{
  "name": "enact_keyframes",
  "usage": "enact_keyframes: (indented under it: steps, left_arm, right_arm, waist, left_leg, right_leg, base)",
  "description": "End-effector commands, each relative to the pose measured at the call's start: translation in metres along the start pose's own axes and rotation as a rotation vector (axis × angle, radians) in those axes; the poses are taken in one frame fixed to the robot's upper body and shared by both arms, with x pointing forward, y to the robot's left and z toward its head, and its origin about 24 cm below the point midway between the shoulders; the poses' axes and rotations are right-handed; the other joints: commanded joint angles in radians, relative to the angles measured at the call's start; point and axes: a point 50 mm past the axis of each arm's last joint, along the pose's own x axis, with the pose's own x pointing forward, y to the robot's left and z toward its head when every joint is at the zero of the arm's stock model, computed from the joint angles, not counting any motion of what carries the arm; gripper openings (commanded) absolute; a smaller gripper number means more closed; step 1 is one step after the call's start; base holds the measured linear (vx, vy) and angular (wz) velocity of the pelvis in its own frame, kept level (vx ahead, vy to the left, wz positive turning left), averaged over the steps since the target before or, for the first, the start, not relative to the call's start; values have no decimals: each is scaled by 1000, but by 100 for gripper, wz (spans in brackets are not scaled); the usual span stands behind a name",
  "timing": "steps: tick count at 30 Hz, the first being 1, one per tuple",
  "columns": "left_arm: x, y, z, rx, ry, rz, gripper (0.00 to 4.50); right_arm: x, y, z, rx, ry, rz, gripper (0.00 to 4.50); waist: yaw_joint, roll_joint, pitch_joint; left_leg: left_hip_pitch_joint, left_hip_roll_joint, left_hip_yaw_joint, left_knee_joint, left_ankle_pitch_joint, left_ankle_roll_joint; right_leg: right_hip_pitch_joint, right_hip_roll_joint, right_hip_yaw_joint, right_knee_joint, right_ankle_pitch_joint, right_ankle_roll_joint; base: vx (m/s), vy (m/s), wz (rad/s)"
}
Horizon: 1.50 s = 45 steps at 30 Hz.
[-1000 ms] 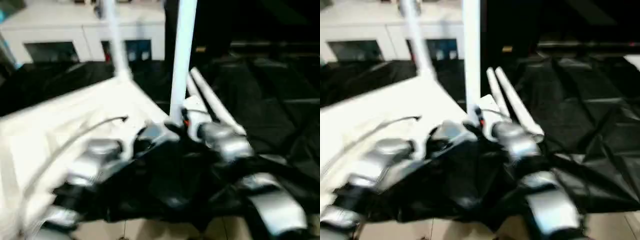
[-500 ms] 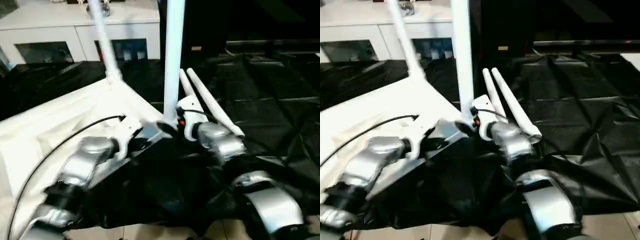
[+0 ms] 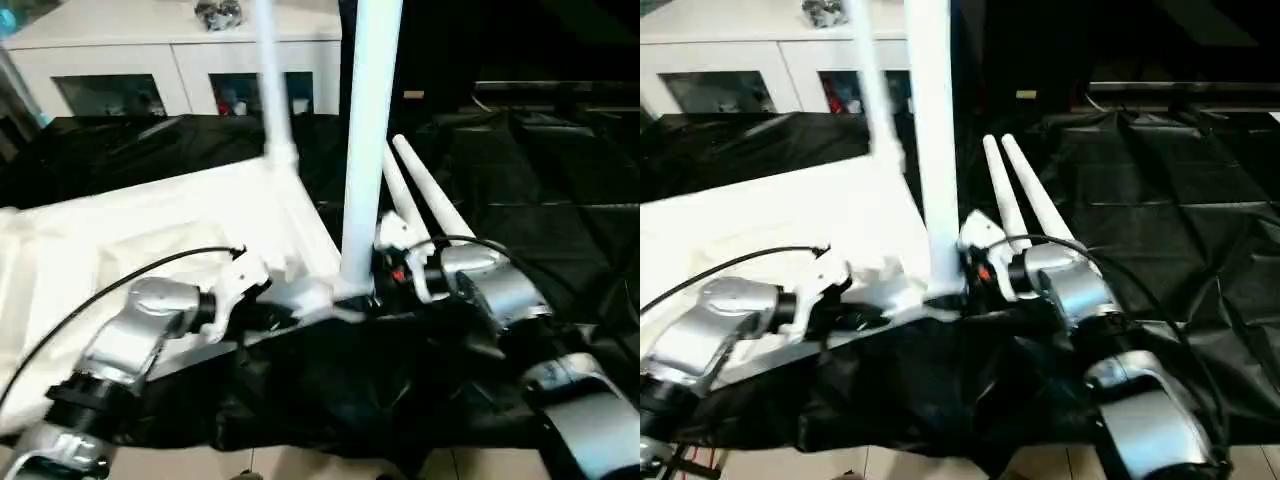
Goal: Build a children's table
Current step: Rotate leg to tighten
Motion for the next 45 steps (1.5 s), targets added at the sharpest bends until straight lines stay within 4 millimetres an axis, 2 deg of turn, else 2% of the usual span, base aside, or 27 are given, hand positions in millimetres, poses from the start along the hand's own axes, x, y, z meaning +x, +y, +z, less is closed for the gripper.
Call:
enact_keyframes:
  steps: [1, 4, 9, 10, 14, 15, 16, 18, 20, 22, 24, 25, 27, 31, 34, 35, 37, 38, 39, 40, 42, 45]
  left_arm:
    - [7, -10, 12, 57, -47, -105, 0]
    - [7, -11, 13, 54, -51, -110, 0]
    - [10, -10, 13, 34, -69, -88, 0]
    - [11, -9, 14, 26, -77, -71, 0]
    - [19, 2, 20, -14, -109, 61, 0]
    - [19, 2, 20, -14, -109, 61, 0]
    - [26, 10, 25, -51, -125, 172, 0]
    - [34, 19, 30, -108, -139, 290, 0]
    - [38, 22, 33, -137, -146, 334, 0]
    - [48, 25, 39, -171, -159, 400, 0]
    - [54, 23, 43, -168, -167, 398, 0]
    - [56, 23, 43, -163, -169, 396, 0]
    - [58, 20, 44, -146, -170, 365, 0]
    - [52, 15, 42, -92, -163, 287, 0]
    - [47, 12, 39, -74, -153, 238, 0]
    - [43, 12, 36, -69, -142, 216, 0]
    - [35, 9, 32, -41, -128, 154, 0]
    - [30, 8, 28, -33, -113, 117, 0]
    - [29, 7, 28, -31, -112, 114, 0]
    - [25, 6, 26, -17, -105, 76, 0]
    - [21, 3, 23, -8, -97, 26, 0]
    - [13, -2, 20, -1, -86, -49, 0]
  right_arm:
    - [8, 6, 4, -17, 10, 61, 362]
    - [12, 9, 1, -13, 20, 75, 336]
    - [19, 13, -1, 2, 17, 73, 288]
    - [22, 13, -2, 7, 5, 49, 286]
    - [37, 3, -2, 79, -63, -131, 279]
    - [37, 3, -2, 79, -63, -131, 279]
    - [46, -4, -2, 139, -93, -248, 278]
    - [58, -9, -3, 212, -101, -371, 277]
    - [63, -11, -4, 239, -100, -430, 277]
    - [76, -14, -6, 322, -69, -565, 277]
    - [84, -12, -3, 297, -67, -580, 277]
    - [86, -11, -2, 291, -74, -573, 332]
    - [87, -11, 2, 331, -122, -544, 346]
    - [79, -13, 7, 264, -139, -473, 391]
    - [72, -13, 8, 206, -140, -399, 394]
    - [67, -12, 8, 176, -141, -350, 394]
    - [55, -10, 6, 111, -125, -260, 394]
    - [47, -8, 3, 74, -108, -203, 394]
    - [47, -7, 3, 71, -106, -199, 394]
    - [41, -6, 1, 53, -91, -161, 394]
    - [34, -4, 0, 33, -75, -112, 394]
    - [24, -1, -3, 7, -42, -36, 394]
  waist:
    - [0, -6, -70]
    - [1, -7, -69]
    - [1, -8, -72]
    - [0, -13, -71]
    - [-3, -11, -72]
    - [-5, -11, -71]
    - [-9, -10, -70]
    - [-24, -10, -67]
    - [-22, -12, -68]
    - [-23, -11, -69]
    - [-22, -12, -70]
    - [-20, -11, -70]
    - [-20, -11, -72]
    - [-21, -9, -72]
    - [-27, -9, -75]
    - [-26, -4, -76]
    - [-23, -3, -76]
    - [-19, -1, -80]
    - [-19, -3, -80]
    - [-16, 0, -81]
    - [-12, 2, -80]
    - [-7, -4, -79]
  left_leg:
    - [-5, 22, 2, -66, -109, 87]
    - [-1, 22, 3, -67, -123, 74]
    - [-8, 20, 1, -66, -95, 76]
    - [-9, 20, 1, -66, -92, 76]
    - [-9, 17, 1, -67, -90, 63]
    - [-9, 17, 0, -67, -91, 59]
    - [-8, 16, -1, -69, -102, 52]
    - [-1, 13, 1, -69, -135, 23]
    - [0, 10, 0, -69, -143, 29]
    - [-1, 8, 0, -69, -128, 32]
    - [-2, 9, 0, -68, -131, 34]
    - [-3, 11, -1, -69, -132, 39]
    - [-6, 11, -1, -70, -128, 45]
    - [-9, 13, -2, -71, -132, 56]
    - [-15, 14, -2, -67, -103, 75]
    - [-13, 15, -2, -66, -92, 81]
    - [-13, 17, -1, -64, -94, 95]
    - [-14, 19, -1, -62, -76, 107]
    - [-15, 19, 0, -60, -70, 113]
    - [-14, 19, -1, -60, -61, 119]
    - [-8, 22, 2, -60, -71, 121]
    - [-9, 24, 1, -63, -87, 113]
  right_leg:
    - [69, -59, 60, -73, -278, -183]
    - [64, -57, 61, -77, -307, -175]
    - [69, -57, 60, -73, -281, -168]
    - [69, -57, 61, -73, -280, -166]
    - [69, -58, 59, -76, -302, -157]
    - [69, -59, 59, -76, -306, -156]
    - [69, -59, 58, -81, -324, -151]
    - [63, -57, 56, -90, -377, -145]
    - [65, -60, 53, -96, -414, -125]
    - [64, -58, 53, -96, -405, -119]
    - [63, -60, 52, -96, -400, -118]
    - [64, -60, 52, -94, -388, -118]
    - [66, -60, 53, -90, -367, -121]
    - [69, -61, 54, -85, -339, -135]
    - [73, -61, 56, -76, -271, -159]
    - [73, -60, 55, -72, -246, -174]
    - [73, -58, 55, -71, -227, -180]
    - [74, -58, 55, -62, -177, -199]
    - [74, -57, 56, -60, -158, -205]
    - [74, -56, 55, -58, -141, -219]
    - [68, -56, 57, -59, -136, -230]
    - [73, -58, 57, -58, -158, -228]
  base:
    - [0, 0, 0]
    - [0, 0, 0]
    - [0, 0, 0]
    - [0, 0, 0]
    - [0, 0, 0]
    - [0, 0, 0]
    - [0, 0, 0]
    - [0, 0, 0]
    - [0, 0, 0]
    - [0, 0, 0]
    - [0, 0, 0]
    - [0, 0, 0]
    - [0, 0, 0]
    - [0, 0, 0]
    - [0, 0, 0]
    - [0, 0, 0]
    - [0, 0, 0]
    - [0, 0, 0]
    - [0, 0, 0]
    - [0, 0, 0]
    - [0, 0, 0]
    - [0, 0, 0]
